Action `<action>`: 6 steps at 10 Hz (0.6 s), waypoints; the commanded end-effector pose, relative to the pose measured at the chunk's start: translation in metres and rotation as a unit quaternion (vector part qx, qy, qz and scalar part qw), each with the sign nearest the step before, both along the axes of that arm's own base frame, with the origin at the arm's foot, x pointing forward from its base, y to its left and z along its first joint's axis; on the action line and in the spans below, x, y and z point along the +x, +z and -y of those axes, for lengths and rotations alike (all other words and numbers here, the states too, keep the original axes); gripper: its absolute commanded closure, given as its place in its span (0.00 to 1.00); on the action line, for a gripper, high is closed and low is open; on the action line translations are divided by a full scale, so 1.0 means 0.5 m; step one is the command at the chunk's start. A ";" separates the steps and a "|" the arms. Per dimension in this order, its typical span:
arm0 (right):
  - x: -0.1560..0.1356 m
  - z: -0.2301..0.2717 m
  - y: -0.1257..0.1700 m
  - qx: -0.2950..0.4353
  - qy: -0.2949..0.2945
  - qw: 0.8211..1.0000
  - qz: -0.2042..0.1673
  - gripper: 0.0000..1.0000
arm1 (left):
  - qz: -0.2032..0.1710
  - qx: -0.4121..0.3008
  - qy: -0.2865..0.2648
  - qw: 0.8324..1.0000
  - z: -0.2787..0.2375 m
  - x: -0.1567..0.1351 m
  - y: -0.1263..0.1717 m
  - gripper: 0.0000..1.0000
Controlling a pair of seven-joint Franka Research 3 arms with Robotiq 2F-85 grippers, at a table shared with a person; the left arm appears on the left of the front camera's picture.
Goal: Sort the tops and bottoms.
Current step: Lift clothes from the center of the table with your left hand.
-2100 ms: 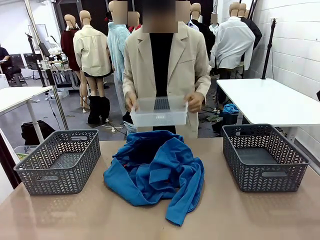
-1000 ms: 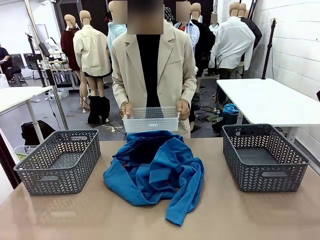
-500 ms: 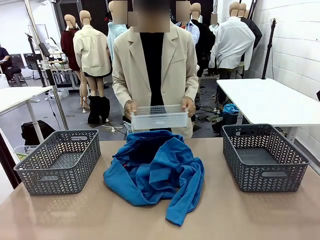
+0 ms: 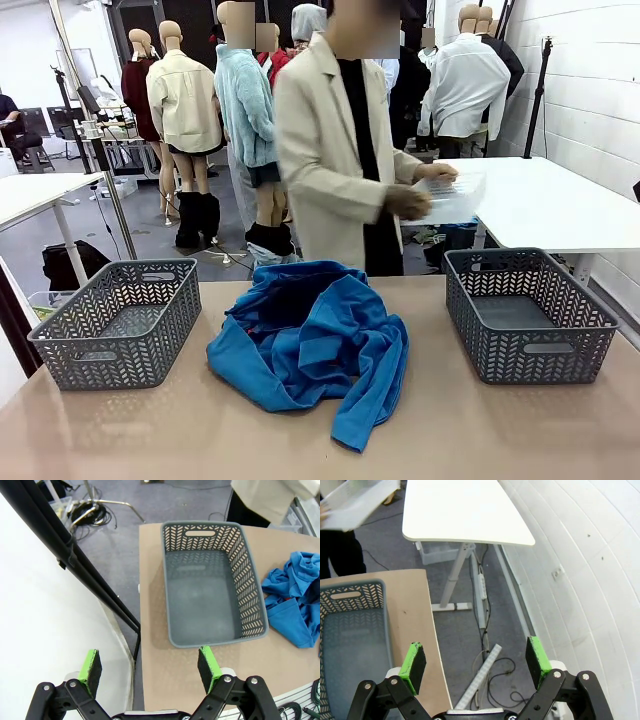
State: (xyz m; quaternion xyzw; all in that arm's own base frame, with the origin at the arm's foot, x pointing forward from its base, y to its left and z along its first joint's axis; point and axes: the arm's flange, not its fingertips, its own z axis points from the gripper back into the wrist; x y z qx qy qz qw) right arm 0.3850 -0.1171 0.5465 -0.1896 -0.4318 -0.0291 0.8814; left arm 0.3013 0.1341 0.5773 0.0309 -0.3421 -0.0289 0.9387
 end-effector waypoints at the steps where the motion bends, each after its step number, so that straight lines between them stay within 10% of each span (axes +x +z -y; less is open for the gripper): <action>1: 0.000 -0.002 0.000 -0.008 0.003 1.000 -0.003 0.00 | 0.000 0.002 0.001 1.000 -0.004 0.000 -0.001 0.00; 6: 0.000 -0.002 0.000 -0.008 0.003 1.000 -0.003 0.00 | 0.000 0.002 0.001 1.000 -0.004 0.000 -0.001 0.00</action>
